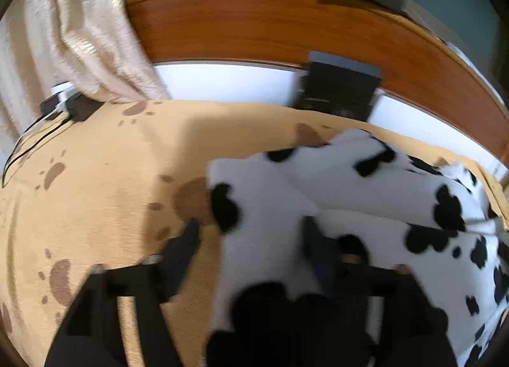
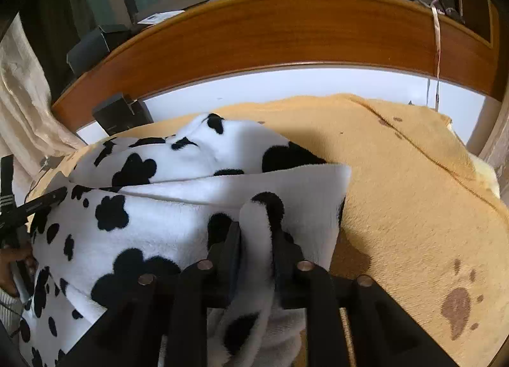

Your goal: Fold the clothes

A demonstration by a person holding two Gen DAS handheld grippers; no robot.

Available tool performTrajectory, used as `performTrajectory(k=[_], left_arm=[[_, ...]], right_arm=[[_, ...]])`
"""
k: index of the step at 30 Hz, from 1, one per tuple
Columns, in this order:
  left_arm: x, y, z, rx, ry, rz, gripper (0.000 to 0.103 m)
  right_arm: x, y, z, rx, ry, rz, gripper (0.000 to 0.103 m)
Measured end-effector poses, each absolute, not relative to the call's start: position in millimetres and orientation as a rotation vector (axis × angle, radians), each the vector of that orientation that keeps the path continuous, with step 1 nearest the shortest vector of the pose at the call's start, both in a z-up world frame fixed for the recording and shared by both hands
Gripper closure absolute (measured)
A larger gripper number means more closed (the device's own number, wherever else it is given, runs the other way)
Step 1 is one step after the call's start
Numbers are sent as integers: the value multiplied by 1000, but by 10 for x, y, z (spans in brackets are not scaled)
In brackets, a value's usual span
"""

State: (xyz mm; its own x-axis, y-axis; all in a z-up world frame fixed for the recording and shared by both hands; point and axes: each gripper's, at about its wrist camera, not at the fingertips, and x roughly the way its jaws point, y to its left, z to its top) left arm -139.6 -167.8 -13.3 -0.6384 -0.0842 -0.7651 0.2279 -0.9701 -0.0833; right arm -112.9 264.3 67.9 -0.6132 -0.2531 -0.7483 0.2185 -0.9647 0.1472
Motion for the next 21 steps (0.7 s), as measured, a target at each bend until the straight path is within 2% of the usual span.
performTrajectory(k=[2,3,8,12,15,18,21], left_arm=[[-1367,-1791,-97,1263,337,-2682,21],[-1332,-1830,-60,1257,362,-2677,21],[-1008,-1745,312,1107,256,-2741,21],[-747,-1385,472,1083,163,-2938,19],[-689,-1049,356,1201,79,-3064,18],[-785,-942,35,1352,-17,-2971,18],[-839,-1047,-133,1372,27,-2948,18]], right_arm=[[-1050,2661,779,1209,0,-2659,44],[-996,2666,841,1183,30,-2697,41],[-607,2511,1170,963,172,-2790,41],[-349,2176,1110,948,328,-2616,41],[-331,2043,902,1040,357,-2510,41],[-386,2121,730,1136,284,-2454,41],[-390,2177,625,1165,267,-2428,40]])
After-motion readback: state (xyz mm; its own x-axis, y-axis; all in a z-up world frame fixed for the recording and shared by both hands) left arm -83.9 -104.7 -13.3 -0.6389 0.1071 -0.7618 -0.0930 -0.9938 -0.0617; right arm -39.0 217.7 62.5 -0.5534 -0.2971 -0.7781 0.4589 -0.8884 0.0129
